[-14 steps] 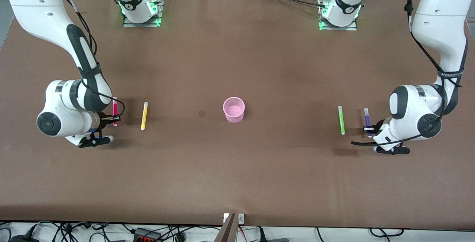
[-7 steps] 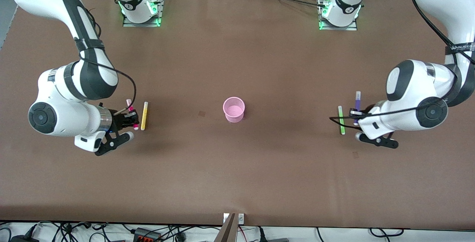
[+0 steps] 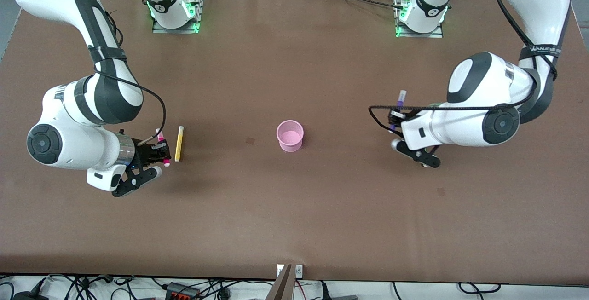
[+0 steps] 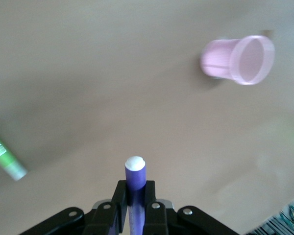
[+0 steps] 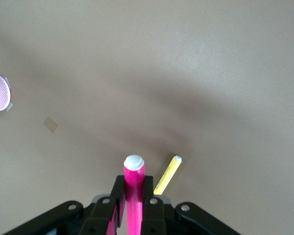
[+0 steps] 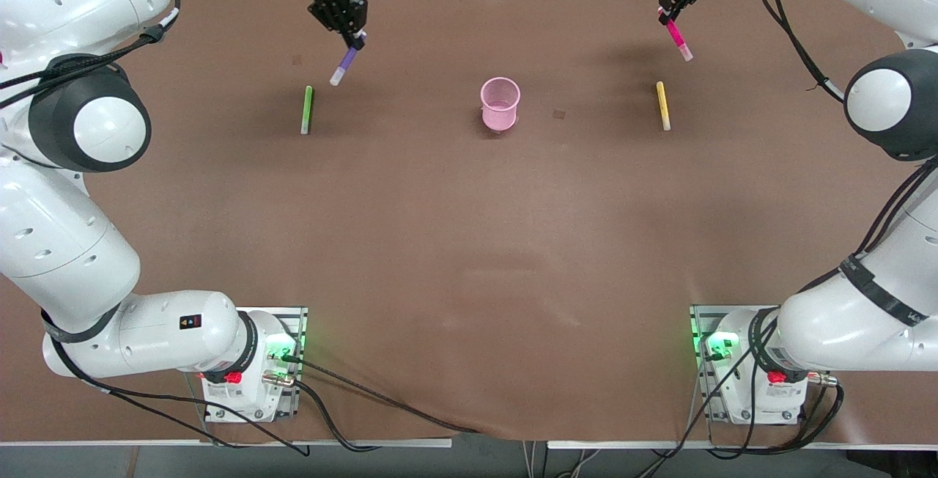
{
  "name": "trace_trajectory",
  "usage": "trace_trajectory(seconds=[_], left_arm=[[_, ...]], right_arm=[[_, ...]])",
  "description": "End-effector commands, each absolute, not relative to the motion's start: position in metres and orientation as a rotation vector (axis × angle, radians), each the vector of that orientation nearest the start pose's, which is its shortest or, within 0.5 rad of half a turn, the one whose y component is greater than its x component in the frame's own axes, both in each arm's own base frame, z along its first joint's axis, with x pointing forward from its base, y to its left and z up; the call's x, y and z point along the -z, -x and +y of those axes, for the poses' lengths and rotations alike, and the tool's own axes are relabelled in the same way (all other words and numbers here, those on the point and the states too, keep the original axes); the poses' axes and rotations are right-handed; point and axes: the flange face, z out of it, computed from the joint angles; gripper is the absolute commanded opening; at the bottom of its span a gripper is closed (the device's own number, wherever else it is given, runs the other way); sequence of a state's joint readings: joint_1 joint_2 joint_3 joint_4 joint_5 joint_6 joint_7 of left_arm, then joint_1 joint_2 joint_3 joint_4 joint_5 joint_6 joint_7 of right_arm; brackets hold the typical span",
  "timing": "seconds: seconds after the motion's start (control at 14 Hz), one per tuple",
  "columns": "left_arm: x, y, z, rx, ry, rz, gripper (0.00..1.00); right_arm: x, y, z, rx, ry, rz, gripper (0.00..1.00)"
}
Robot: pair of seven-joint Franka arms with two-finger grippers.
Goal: Organize pens into pink holder with both arms
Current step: 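Lift the purple marker with the left gripper and carry it over the holder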
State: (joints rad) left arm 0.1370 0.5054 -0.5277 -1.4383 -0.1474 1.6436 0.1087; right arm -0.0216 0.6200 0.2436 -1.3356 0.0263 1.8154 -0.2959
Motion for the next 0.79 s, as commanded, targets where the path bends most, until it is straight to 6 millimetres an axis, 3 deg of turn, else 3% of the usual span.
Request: trace_trajectory(seconds=[0.0, 0.21, 0.29, 0.5, 0.71], left_arm=[[-0.440, -0.642, -0.230, -0.231, 3.416, 1.203, 0.01], [-0.444, -0.647, -0.271, 0.190, 3.258, 1.718, 0.00], [-0.442, -0.642, -0.293, 0.284, 3.158, 1.884, 0.00], [-0.439, -0.637, -0.336, 0.552, 2.930, 2.177, 0.00], [-0.395, -0.629, -0.370, 0.719, 2.658, 2.561, 0.00]], right_arm=[[-0.371, -0.702, 0.123, -0.144, 2.850, -0.751, 0.00], [-0.381, -0.701, 0.123, -0.118, 2.863, -0.762, 0.00], [-0.382, -0.701, 0.126, -0.117, 2.866, -0.762, 0.00], [-0.378, -0.700, 0.127, -0.127, 2.856, -0.741, 0.00], [-0.382, -0.700, 0.132, -0.110, 2.849, -0.765, 0.00]])
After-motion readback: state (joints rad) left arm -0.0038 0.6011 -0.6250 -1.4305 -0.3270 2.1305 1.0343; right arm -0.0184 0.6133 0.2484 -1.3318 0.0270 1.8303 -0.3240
